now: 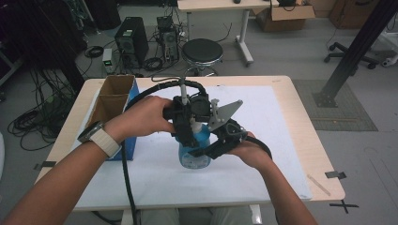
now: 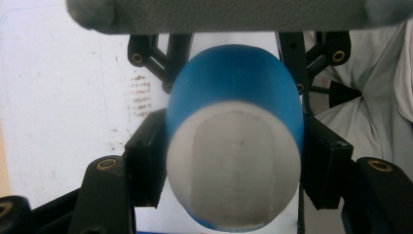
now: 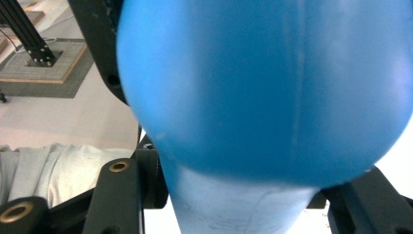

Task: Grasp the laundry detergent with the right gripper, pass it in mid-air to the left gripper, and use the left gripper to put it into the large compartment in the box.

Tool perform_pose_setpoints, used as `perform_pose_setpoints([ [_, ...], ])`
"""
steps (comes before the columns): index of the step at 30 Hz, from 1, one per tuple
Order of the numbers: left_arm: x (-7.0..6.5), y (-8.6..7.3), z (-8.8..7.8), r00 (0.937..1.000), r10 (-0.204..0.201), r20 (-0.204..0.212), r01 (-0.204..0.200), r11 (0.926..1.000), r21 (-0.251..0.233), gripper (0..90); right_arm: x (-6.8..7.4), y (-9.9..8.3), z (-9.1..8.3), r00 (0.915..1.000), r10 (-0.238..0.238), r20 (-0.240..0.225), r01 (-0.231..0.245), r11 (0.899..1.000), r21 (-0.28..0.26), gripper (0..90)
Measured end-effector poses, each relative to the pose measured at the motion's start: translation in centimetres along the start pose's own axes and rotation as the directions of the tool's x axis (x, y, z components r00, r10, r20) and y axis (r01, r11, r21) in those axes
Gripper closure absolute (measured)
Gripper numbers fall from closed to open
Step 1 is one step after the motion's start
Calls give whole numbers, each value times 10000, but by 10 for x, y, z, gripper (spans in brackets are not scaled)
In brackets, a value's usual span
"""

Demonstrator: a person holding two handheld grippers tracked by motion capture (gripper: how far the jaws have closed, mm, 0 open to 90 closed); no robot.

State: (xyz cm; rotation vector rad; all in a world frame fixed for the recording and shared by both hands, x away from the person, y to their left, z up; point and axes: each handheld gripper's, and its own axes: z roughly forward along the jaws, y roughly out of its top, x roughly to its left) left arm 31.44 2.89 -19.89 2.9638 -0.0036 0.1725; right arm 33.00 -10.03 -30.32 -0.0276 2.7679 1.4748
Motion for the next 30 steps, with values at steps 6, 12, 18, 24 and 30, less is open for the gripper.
perform_pose_setpoints([
  [6, 0, 1, -4, 9999, -95, 89, 96, 9999, -79, 383, 0, 2, -2, 9999, -86, -80, 86, 9999, -56, 440],
  [12, 0, -1, -5, 9990, -400, 193, 400, 9992, -15, 383, -1, -2, -9, 9992, 322, -230, -320, 9995, 55, 257],
  [18, 1, -6, -9, 9973, -736, 48, 735, 9971, 205, 383, -1, -20, -31, 9948, 1011, 128, -1012, 9948, 145, 151],
  [24, 5, -10, -13, 9925, -1221, 40, 1220, 9921, 282, 382, -2, -33, -56, 9847, 1445, 979, -1518, 9858, 720, 95],
  [30, 7, -12, -20, 9821, -1866, -244, 1873, 9818, 314, 382, -5, -37, -77, 9695, 1796, 1667, -2083, 9623, 1747, 54],
])
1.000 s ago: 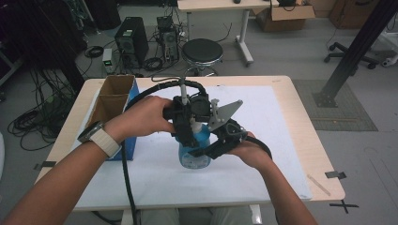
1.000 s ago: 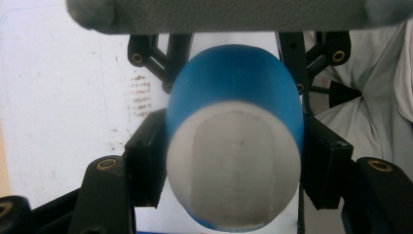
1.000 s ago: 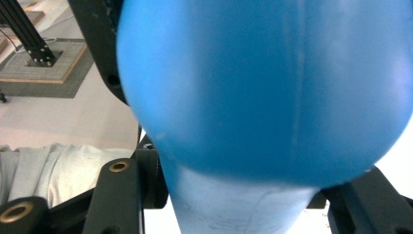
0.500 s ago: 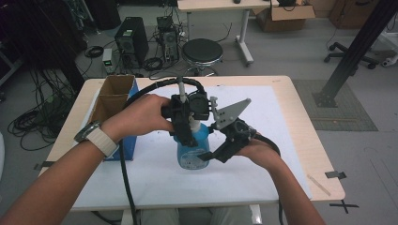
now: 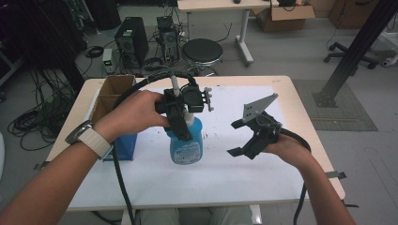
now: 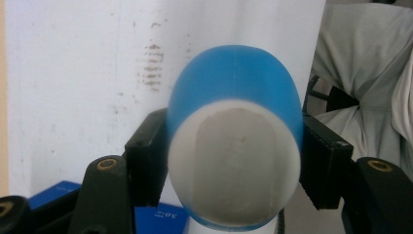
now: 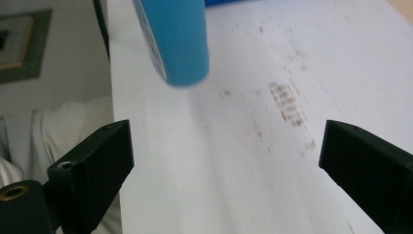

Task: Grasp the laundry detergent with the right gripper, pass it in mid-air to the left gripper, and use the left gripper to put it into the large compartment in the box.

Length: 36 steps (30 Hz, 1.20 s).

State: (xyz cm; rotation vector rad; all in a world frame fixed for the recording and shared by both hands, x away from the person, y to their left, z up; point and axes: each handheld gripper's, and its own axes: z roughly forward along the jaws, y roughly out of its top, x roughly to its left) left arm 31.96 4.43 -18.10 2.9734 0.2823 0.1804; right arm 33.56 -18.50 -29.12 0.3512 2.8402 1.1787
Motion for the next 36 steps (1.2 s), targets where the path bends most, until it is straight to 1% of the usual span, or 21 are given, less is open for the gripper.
perform_pose_setpoints([
  [3, 5, -2, -4, 9990, -432, 96, 433, 9991, -19, 382, -1, -3, -8, 9996, 15, 274, -33, 9979, 647, 54],
  [5, 7, -3, -6, 9979, -643, 63, 644, 9979, -13, 382, -2, -5, -15, 9989, -1, 470, -51, 9938, 1107, 52],
  [8, 9, -3, -10, 9950, -992, -146, 992, 9951, -3, 382, -2, -9, -24, 9975, -19, 713, -98, 9865, 1634, 53],
  [10, 12, -4, -13, 9910, -1316, -224, 1316, 9913, -45, 381, -2, -11, -30, 9959, -114, 899, -76, 9780, 2086, 53],
  [12, 17, -5, -17, 9848, -1729, -185, 1727, 9849, -120, 381, -3, -14, -37, 9942, -92, 1071, -169, 9706, 2400, 55],
  [14, 20, -6, -20, 9806, -1944, -239, 1940, 9808, -185, 381, -4, -17, -43, 9930, -43, 1181, -267, 9654, 2594, 55],
  [16, 25, -8, -24, 9733, -2275, -315, 2268, 9737, -222, 382, -5, -20, -50, 9914, 4, 1307, -366, 9608, 2747, 56],
  [18, 28, -8, -27, 9638, -2630, -428, 2623, 9648, -207, 381, -6, -24, -56, 9904, 66, 1382, -465, 9566, 2876, 58],
  [19, 29, -8, -29, 9609, -2727, -479, 2721, 9621, -179, 381, -6, -26, -58, 9896, 112, 1437, -535, 9543, 2939, 58],
  [20, 31, -8, -31, 9533, -2966, -575, 2962, 9550, -154, 382, -7, -27, -60, 9891, 116, 1466, -553, 9530, 2977, 58],
  [22, 34, -9, -34, 9444, -3220, -668, 3223, 9466, -71, 381, -7, -30, -65, 9871, 152, 1592, -641, 9496, 3067, 57],
  [23, 36, -9, -35, 9370, -3426, -686, 3426, 9394, -123, 381, -7, -32, -69, 9861, 201, 1647, -701, 9501, 3039, 59],
  [24, 38, -10, -37, 9313, -3576, -698, 3578, 9337, -95, 381, -7, -33, -71, 9858, 221, 1665, -720, 9512, 3001, 63],
  [25, 40, -10, -40, 9237, -3755, -761, 3765, 9264, -10, 381, -8, -34, -73, 9858, 217, 1668, -716, 9514, 2994, 64],
  [26, 42, -11, -42, 9135, -3979, -845, 3987, 9171, -80, 381, -8, -35, -76, 9853, 211, 1697, -714, 9526, 2957, 63],
  [27, 43, -12, -44, 9087, -4070, -927, 4083, 9128, -61, 381, -8, -36, -78, 9849, 214, 1720, -722, 9529, 2947, 63],
  [28, 46, -13, -48, 8946, -4350, -1024, 4365, 8997, -80, 381, -9, -37, -79, 9845, 213, 1741, -729, 9524, 2959, 63],
  [30, 50, -16, -53, 8629, -4921, -1150, 4926, 8699, -260, 381, -10, -39, -82, 9831, 211, 1821, -766, 9499, 3031, 62],
  [31, 52, -18, -55, 8495, -5136, -1203, 5134, 8574, -352, 381, -11, -40, -83, 9819, 222, 1882, -804, 9481, 3076, 61],
  [32, 54, -20, -57, 8342, -5373, -1245, 5362, 8429, -446, 382, -11, -42, -84, 9810, 217, 1927, -822, 9466, 3119, 60],
  [36, 61, -28, -65, 7857, -6035, -1355, 6008, 7968, -652, 381, -14, -47, -86, 9799, 294, 1972, -923, 9437, 3177, 60],
])
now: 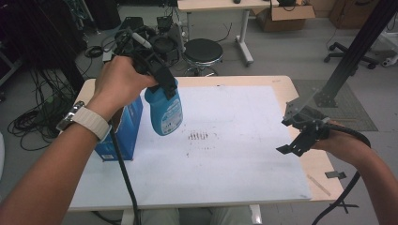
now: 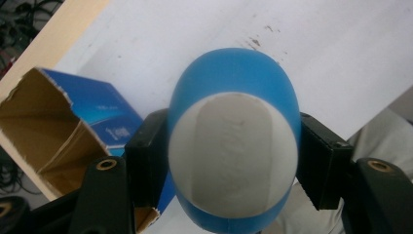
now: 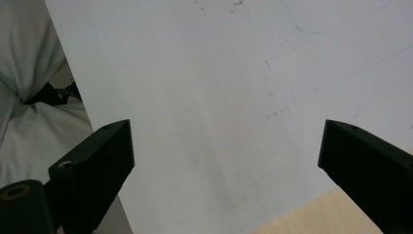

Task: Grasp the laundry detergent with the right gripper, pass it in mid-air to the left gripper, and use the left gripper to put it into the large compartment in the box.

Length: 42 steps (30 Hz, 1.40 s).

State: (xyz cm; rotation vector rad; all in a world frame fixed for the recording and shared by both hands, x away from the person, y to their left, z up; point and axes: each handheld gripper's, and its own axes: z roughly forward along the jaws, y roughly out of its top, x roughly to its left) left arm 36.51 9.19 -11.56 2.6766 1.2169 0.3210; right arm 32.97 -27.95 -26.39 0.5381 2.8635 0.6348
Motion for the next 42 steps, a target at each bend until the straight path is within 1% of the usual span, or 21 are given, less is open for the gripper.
perform_pose_setpoints([
  [3, 8, -1, -5, 9985, -555, -43, 554, 9984, -76, 381, -2, -2, -1, 10000, 5, 15, -5, 10000, 15, 60],
  [5, 14, -2, -8, 9953, -960, -132, 957, 9953, -161, 381, -4, -2, -1, 10000, 30, 46, -30, 10000, -2, 59],
  [7, 18, -2, -11, 9925, -1208, -197, 1204, 9925, -207, 381, -5, -3, -1, 10000, 36, 61, -36, 10000, -12, 59],
  [12, 31, -3, -22, 9794, -1996, -296, 1988, 9796, -279, 381, -8, -4, 0, 10000, 49, 56, -49, 10000, 9, 59],
  [13, 34, -4, -25, 9737, -2254, -318, 2245, 9740, -302, 381, -8, -4, 0, 10000, 46, 62, -46, 10000, 18, 59],
  [14, 36, -5, -26, 9706, -2387, -313, 2377, 9708, -320, 381, -8, -4, 1, 10000, 51, 49, -51, 10000, 25, 59],
  [15, 40, -6, -28, 9629, -2678, -336, 2665, 9630, -400, 381, -8, -4, 1, 10000, 54, 48, -54, 10000, 18, 59],
  [17, 46, -8, -31, 9528, -3010, -387, 2994, 9532, -431, 381, -9, -4, 0, 10000, 38, 64, -38, 10000, 33, 59],
  [18, 49, -10, -32, 9459, -3218, -417, 3200, 9463, -456, 381, -10, -4, 0, 10000, 42, 62, -43, 10000, 33, 58],
  [20, 55, -13, -36, 9372, -3458, -461, 3438, 9379, -462, 381, -10, -4, -1, 10000, 41, 85, -41, 10000, 42, 59],
  [22, 61, -16, -39, 9244, -3780, -520, 3753, 9253, -538, 381, -11, -5, -2, 9999, 72, 91, -72, 10000, 30, 60],
  [24, 66, -19, -43, 9154, -3978, -615, 3948, 9171, -555, 381, -12, -5, -4, 9999, 64, 107, -64, 10000, 21, 61],
  [28, 74, -23, -48, 9006, -4262, -849, 4224, 9045, -594, 381, -13, -4, -6, 9999, 40, 145, -40, 10000, 11, 62],
  [32, 82, -29, -53, 8785, -4686, -930, 4639, 8832, -686, 381, -13, -2, -8, 9999, 36, 160, -36, 10000, -10, 60],
  [33, 85, -30, -54, 8755, -4735, -961, 4687, 8806, -692, 381, -13, -2, -8, 9999, 30, 161, -30, 10000, -20, 61],
  [36, 90, -34, -56, 8613, -4960, -1101, 4909, 8683, -716, 381, -13, -2, -8, 9999, 15, 160, -15, 10000, -15, 61],
  [37, 92, -35, -57, 8522, -5104, -1155, 5047, 8599, -762, 381, -13, -2, -7, 9999, 25, 158, -25, 10000, -15, 61],
  [38, 94, -36, -58, 8486, -5156, -1185, 5095, 8568, -791, 381, -13, -1, -7, 9999, 25, 150, -25, 10000, -12, 60],
  [40, 99, -40, -60, 8335, -5389, -1220, 5314, 8423, -903, 381, -13, -2, -5, 9999, 9, 129, -9, 10000, -14, 60],
  [41, 100, -42, -60, 8298, -5439, -1248, 5357, 8390, -949, 381, -13, -2, -5, 9999, 13, 136, -13, 10000, 1, 61],
  [42, 102, -43, -61, 8227, -5532, -1308, 5444, 8330, -990, 381, -13, -2, -4, 9999, 21, 137, -22, 10000, 28, 62],
])
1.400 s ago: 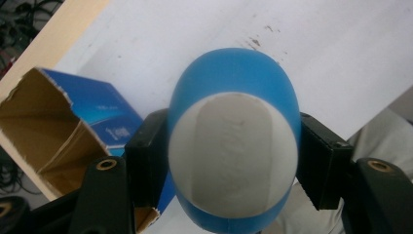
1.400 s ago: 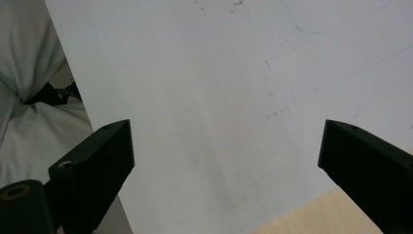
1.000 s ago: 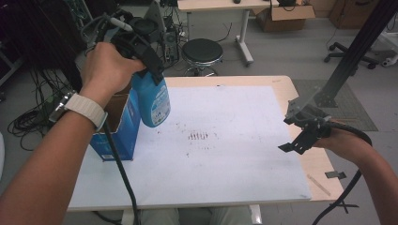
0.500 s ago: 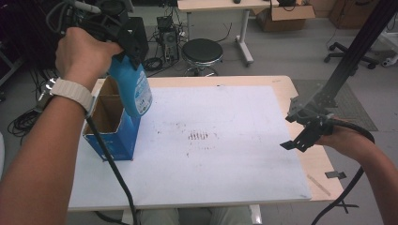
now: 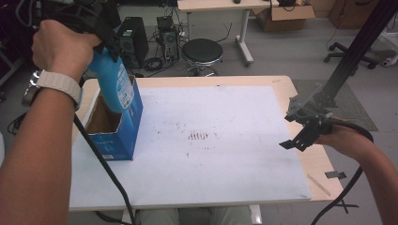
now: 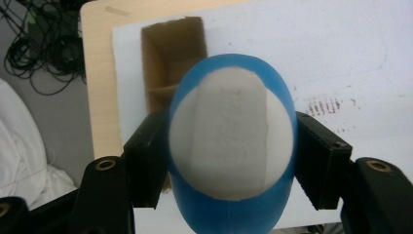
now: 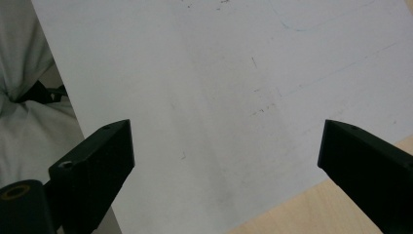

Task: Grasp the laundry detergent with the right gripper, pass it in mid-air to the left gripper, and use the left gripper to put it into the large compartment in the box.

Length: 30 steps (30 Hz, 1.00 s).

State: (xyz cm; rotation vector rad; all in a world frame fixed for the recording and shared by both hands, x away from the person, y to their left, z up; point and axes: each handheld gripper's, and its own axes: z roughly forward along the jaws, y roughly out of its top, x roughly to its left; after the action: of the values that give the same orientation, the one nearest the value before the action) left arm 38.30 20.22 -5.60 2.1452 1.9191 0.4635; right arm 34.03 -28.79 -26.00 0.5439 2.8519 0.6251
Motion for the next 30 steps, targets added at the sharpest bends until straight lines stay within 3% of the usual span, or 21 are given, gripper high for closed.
perform_pose_setpoints([
  [7, 17, -4, 0, 9981, -569, -252, 563, 9982, -226, 381, -1, -2, 0, 10000, 82, 26, -82, 10000, -3, 62],
  [13, 24, -7, 9, 9948, -727, -717, 702, 9969, -364, 381, -2, -4, 0, 9999, 132, 34, -132, 9999, -9, 61],
  [30, 34, -15, 47, 9942, -615, -878, 570, 9970, -526, 382, -4, -5, 1, 9997, 239, 65, -240, 9997, 53, 64],
])
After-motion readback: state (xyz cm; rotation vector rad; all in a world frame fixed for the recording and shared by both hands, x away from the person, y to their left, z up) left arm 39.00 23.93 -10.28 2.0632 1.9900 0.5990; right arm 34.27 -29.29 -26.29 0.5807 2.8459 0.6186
